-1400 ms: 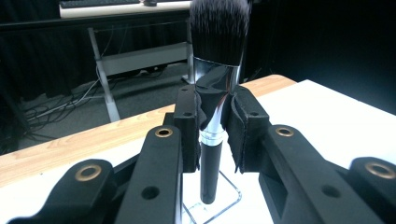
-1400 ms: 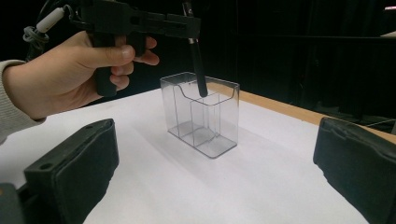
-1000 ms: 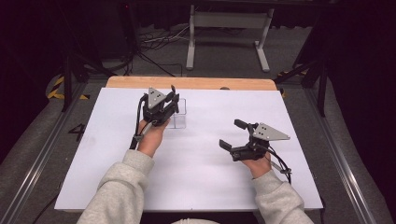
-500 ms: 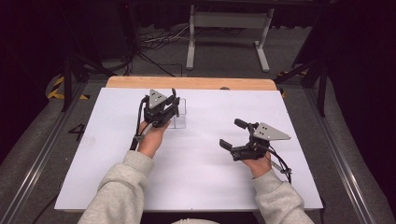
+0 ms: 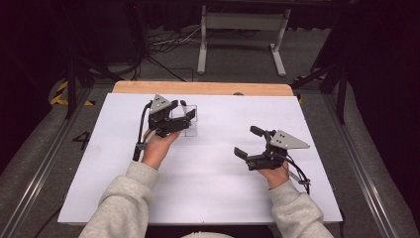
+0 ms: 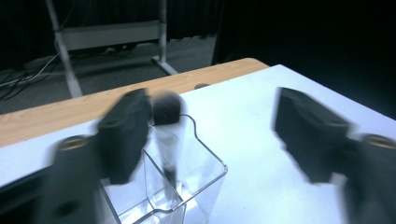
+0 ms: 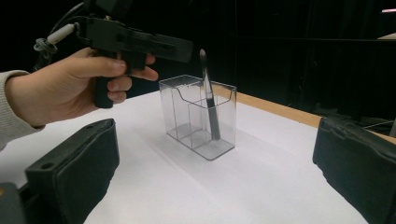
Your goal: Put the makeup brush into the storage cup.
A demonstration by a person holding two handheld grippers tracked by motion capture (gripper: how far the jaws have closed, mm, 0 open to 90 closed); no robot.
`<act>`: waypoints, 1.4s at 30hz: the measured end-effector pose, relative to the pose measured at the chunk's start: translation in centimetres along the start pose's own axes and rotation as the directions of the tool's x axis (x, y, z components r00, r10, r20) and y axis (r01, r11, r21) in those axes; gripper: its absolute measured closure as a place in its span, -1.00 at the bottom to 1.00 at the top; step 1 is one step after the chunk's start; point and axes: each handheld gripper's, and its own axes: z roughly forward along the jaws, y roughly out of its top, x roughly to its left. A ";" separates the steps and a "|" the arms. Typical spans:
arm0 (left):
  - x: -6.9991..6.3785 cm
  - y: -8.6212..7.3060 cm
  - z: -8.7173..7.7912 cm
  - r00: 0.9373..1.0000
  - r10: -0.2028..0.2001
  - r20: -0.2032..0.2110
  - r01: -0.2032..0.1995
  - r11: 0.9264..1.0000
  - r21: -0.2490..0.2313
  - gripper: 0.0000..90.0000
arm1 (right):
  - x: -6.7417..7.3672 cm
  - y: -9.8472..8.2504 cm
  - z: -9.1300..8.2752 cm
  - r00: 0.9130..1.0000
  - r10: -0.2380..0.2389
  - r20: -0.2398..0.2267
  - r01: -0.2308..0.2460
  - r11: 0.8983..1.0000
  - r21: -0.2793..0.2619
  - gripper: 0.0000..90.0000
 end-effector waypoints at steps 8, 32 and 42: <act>-0.4 0.5 -3.0 0.995 0.061 0.073 -0.058 0.997 -0.041 -0.95 | -0.5 0.3 -0.7 1.000 -0.012 0.020 0.012 1.000 -0.005 -0.97; 1.0 -3.6 -12.1 0.991 0.081 0.102 -0.064 0.984 -0.164 -0.99 | -2.2 0.3 -5.4 0.995 -0.022 0.102 0.024 1.000 -0.019 -0.97; 1.7 -6.2 -13.9 0.990 0.101 0.095 -0.086 0.984 -0.156 -0.99 | -2.1 -0.5 -6.5 0.992 -0.035 0.124 0.034 0.999 0.009 -0.99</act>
